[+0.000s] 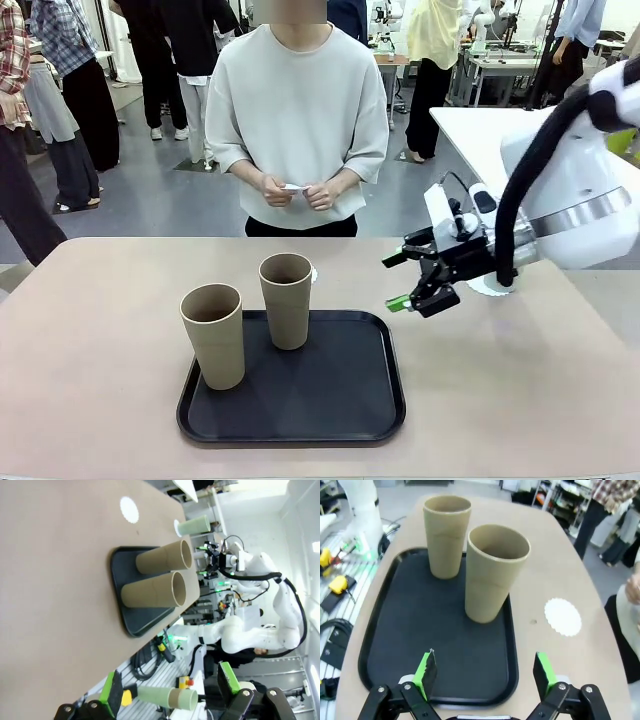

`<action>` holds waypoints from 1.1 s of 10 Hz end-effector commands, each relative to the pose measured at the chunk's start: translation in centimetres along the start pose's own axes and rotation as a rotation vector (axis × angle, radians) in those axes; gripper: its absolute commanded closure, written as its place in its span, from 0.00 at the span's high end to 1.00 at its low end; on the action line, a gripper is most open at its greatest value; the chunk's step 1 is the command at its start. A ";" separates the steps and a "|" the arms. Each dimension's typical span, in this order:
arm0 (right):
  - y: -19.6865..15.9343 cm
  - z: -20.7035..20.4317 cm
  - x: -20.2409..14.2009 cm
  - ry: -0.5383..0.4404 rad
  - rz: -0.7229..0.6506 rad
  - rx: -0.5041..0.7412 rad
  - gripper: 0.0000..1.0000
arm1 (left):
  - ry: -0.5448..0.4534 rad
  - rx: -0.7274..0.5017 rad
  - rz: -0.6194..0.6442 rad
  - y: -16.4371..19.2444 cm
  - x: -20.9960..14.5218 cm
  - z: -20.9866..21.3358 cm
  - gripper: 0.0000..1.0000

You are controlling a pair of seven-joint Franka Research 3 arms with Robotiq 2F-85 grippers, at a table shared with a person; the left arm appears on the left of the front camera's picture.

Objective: Place coasters on the table and set cups on them.
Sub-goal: Take one Reusable plastic cup from the Flat Tray and place it on a coaster set by the human.

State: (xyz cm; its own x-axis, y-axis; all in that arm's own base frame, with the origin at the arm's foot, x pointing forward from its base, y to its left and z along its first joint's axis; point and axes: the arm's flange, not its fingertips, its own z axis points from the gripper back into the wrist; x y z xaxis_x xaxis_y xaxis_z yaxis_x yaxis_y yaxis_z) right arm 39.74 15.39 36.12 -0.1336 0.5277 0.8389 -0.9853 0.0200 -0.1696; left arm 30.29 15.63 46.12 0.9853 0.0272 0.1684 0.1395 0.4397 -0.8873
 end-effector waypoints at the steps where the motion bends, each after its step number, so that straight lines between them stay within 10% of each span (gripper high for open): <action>1: -1.5 -0.4 -1.3 -0.153 -0.043 0.027 1.00 | -0.008 -0.017 -0.015 0.0 0.0 0.1 1.00; 5: -2.0 -1.9 -2.7 -0.355 -0.169 0.112 1.00 | -0.008 -0.017 -0.015 0.0 0.0 0.1 1.00; 7: -1.4 -1.8 -2.0 -0.180 -0.171 0.164 1.00 | -0.008 -0.017 -0.015 0.0 0.0 0.1 1.00; 8: -1.3 -1.3 -2.6 -0.333 -0.166 0.125 1.00 | -0.008 -0.017 -0.015 0.0 0.0 0.1 1.00; 11: -1.1 -1.7 -2.8 -0.303 -0.170 0.142 1.00 | -0.008 -0.017 -0.015 0.0 0.0 0.1 1.00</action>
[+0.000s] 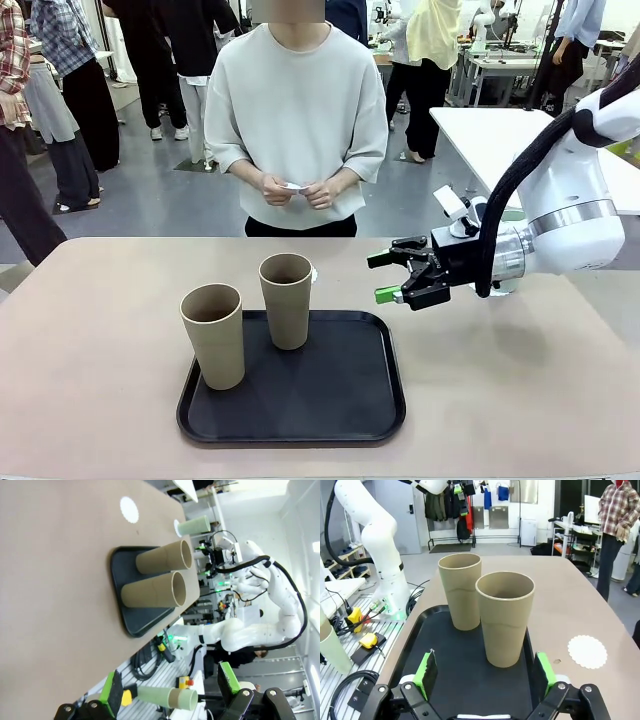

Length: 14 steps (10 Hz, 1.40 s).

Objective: Place coasters on the table and set cups on them.
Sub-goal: Take one Reusable plastic cup from the Flat Tray and place it on a coaster set by the human.

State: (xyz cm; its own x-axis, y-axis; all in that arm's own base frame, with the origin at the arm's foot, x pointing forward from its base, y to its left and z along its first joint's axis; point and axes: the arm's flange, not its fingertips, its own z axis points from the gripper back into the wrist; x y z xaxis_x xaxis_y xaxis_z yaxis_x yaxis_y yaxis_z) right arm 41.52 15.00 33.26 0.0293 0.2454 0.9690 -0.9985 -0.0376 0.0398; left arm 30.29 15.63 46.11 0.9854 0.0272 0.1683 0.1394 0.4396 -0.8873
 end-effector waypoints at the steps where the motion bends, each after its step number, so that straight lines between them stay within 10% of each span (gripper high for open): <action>1: -0.3 -0.5 -0.8 -0.021 -0.027 -0.009 1.00 | -0.008 -0.017 -0.015 0.0 0.0 0.1 1.00; 14: -2.3 -8.7 -5.4 -0.086 -0.036 -0.092 1.00 | -0.008 -0.017 -0.015 0.0 0.0 0.1 1.00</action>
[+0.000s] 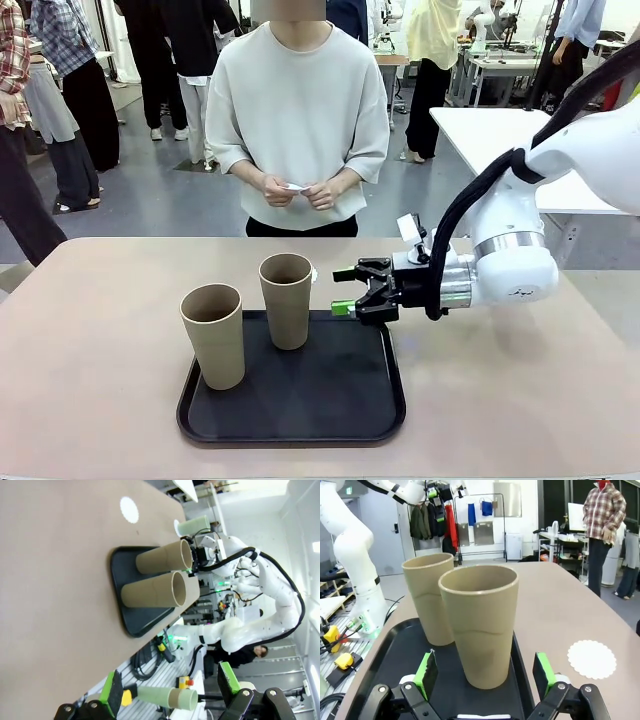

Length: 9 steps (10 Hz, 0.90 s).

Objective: Place coasters on the table and set cups on them.
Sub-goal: Take one Reusable plastic cup from the Flat Tray and place it on a coaster set by the human.

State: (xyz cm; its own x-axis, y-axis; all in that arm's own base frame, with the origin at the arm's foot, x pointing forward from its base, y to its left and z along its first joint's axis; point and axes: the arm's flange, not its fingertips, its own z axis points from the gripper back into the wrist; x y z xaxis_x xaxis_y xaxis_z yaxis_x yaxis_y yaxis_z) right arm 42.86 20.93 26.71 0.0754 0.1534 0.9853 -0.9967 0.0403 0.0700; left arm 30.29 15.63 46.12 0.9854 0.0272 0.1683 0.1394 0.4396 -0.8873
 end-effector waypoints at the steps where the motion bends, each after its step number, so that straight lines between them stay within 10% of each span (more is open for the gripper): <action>1: -0.6 -1.8 -1.0 0.015 0.006 -0.020 1.00 | -0.008 -0.017 -0.015 0.0 0.0 0.1 1.00; 9: -1.9 -4.5 -2.2 0.031 0.008 -0.019 1.00 | -0.008 -0.017 -0.015 0.0 0.0 0.1 1.00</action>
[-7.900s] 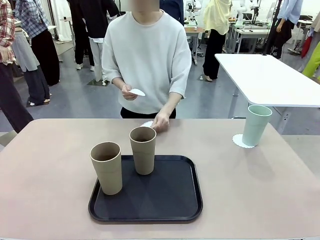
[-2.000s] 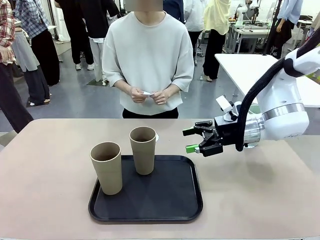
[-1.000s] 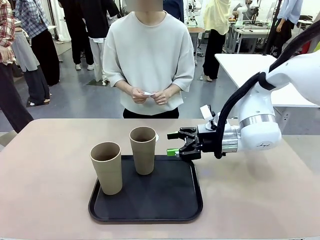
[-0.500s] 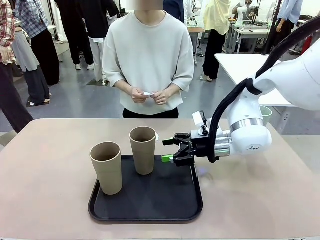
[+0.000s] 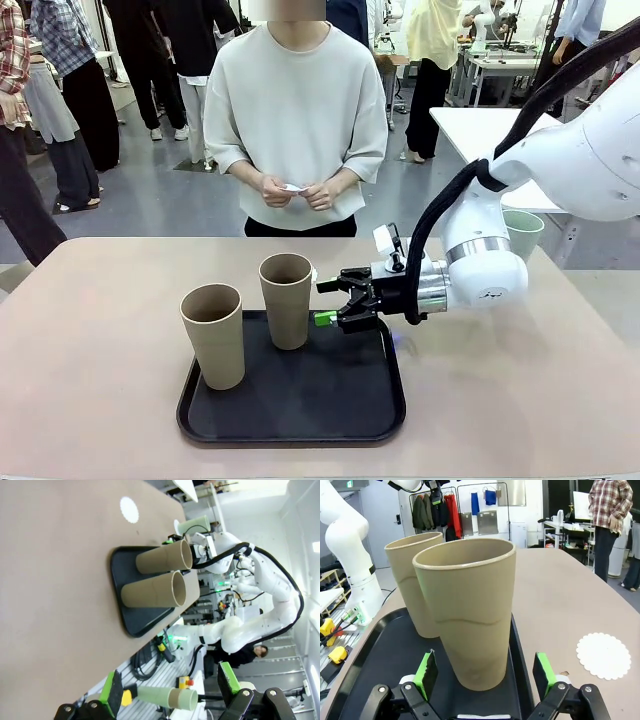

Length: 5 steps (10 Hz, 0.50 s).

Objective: Place coasters on the table and set cups on them.
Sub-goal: Take one Reusable plastic cup from the Flat Tray and place it on a coaster set by the human.

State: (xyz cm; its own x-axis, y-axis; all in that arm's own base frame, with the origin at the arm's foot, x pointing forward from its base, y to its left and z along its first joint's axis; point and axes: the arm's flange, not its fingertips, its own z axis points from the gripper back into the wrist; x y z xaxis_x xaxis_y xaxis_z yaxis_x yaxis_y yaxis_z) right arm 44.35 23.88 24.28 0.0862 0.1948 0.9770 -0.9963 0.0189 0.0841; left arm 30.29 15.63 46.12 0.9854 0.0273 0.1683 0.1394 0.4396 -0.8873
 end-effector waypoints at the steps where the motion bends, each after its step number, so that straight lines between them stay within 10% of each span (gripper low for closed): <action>1: -0.6 -1.2 -0.4 -0.013 0.011 -0.041 1.00 | -0.008 -0.017 -0.015 0.0 0.0 0.1 1.00; 5: -0.2 -0.2 0.0 -0.004 -0.002 -0.004 1.00 | -0.008 -0.017 -0.015 0.0 0.0 0.1 1.00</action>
State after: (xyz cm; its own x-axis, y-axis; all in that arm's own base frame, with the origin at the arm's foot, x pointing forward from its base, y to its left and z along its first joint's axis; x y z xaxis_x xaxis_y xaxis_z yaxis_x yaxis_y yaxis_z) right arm 44.64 24.16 24.08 0.0905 0.1907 0.9775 -0.9959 0.0231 0.0877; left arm 30.29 15.63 46.12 0.9854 0.0272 0.1683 0.1394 0.4396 -0.8873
